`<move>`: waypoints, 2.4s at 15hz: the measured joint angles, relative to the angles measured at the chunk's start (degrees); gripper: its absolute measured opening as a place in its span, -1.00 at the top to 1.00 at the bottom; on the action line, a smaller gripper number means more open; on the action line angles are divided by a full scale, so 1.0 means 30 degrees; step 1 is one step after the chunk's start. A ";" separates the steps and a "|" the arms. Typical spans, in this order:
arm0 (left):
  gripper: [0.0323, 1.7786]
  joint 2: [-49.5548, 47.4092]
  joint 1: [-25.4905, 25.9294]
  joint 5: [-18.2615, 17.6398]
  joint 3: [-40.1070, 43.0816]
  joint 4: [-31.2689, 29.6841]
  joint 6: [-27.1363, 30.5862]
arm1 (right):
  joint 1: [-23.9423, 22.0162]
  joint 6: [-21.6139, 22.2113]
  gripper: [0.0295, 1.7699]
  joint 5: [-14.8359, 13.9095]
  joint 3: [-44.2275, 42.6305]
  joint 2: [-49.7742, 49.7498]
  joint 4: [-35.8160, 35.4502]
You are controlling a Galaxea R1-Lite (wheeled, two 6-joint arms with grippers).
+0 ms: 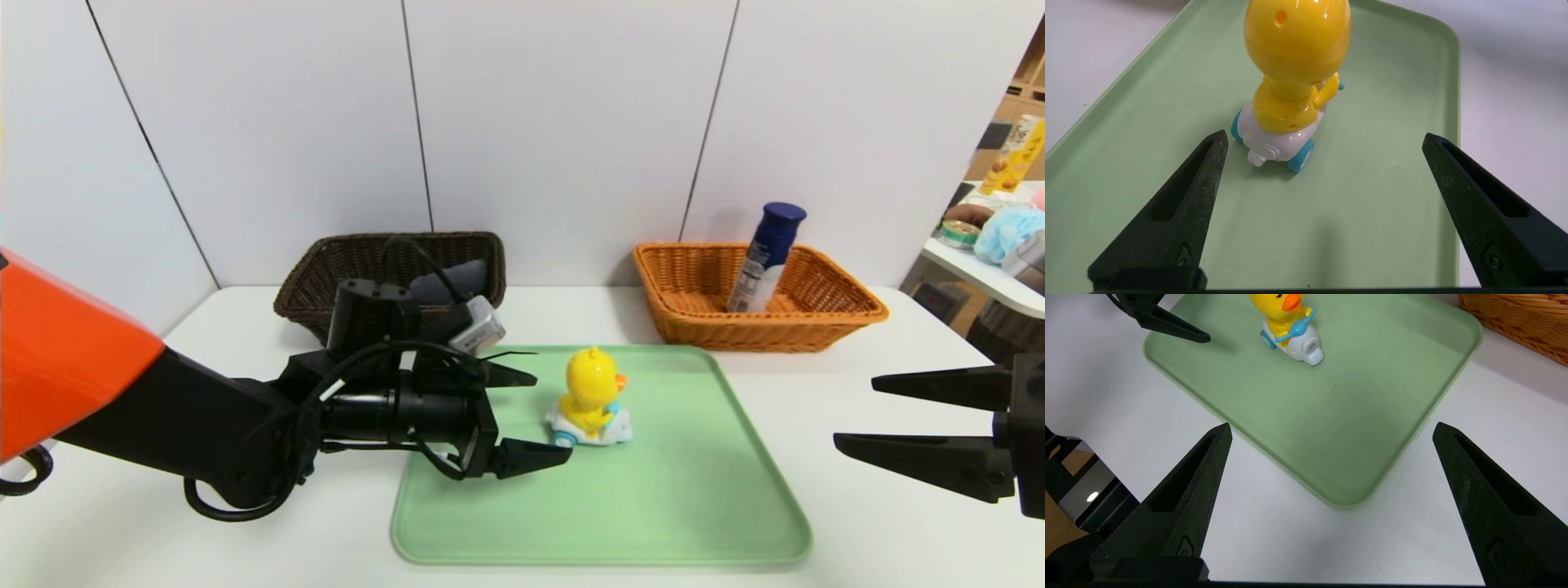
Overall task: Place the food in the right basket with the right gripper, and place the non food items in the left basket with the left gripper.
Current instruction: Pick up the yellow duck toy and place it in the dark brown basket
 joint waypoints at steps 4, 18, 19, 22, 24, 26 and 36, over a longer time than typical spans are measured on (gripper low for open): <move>-0.90 0.1223 -0.0028 -0.1113 -0.0996 -0.0012 0.0447 | 0.0004 0.0057 -0.91 -0.0057 -0.0093 -0.0150 0.0329; -0.90 0.5539 -0.0093 -0.2857 -0.5071 -0.0041 0.1495 | -0.0154 0.0089 -0.92 -0.0118 0.0028 -0.1113 0.1341; -0.90 0.5726 -0.0093 -0.3153 -0.5266 -0.0041 0.1495 | -0.0191 0.0089 -0.92 -0.0118 0.0028 -0.1130 0.1333; -0.90 0.6185 -0.0252 -0.3235 -0.5778 -0.0049 0.1475 | -0.0264 0.0093 -0.92 -0.0118 0.0020 -0.1150 0.1333; -0.90 0.6376 -0.0349 -0.3218 -0.6026 -0.0069 0.1459 | -0.0280 0.0093 -0.92 -0.0110 0.0020 -0.1150 0.1333; -0.90 0.6701 -0.0463 -0.3226 -0.6396 -0.0691 0.1313 | -0.0284 0.0089 -0.92 -0.0110 0.0073 -0.1142 0.1333; -0.48 0.7509 -0.0719 -0.3291 -0.6766 -0.2548 0.0565 | -0.0382 0.0093 -0.92 -0.0118 0.0122 -0.1085 0.1333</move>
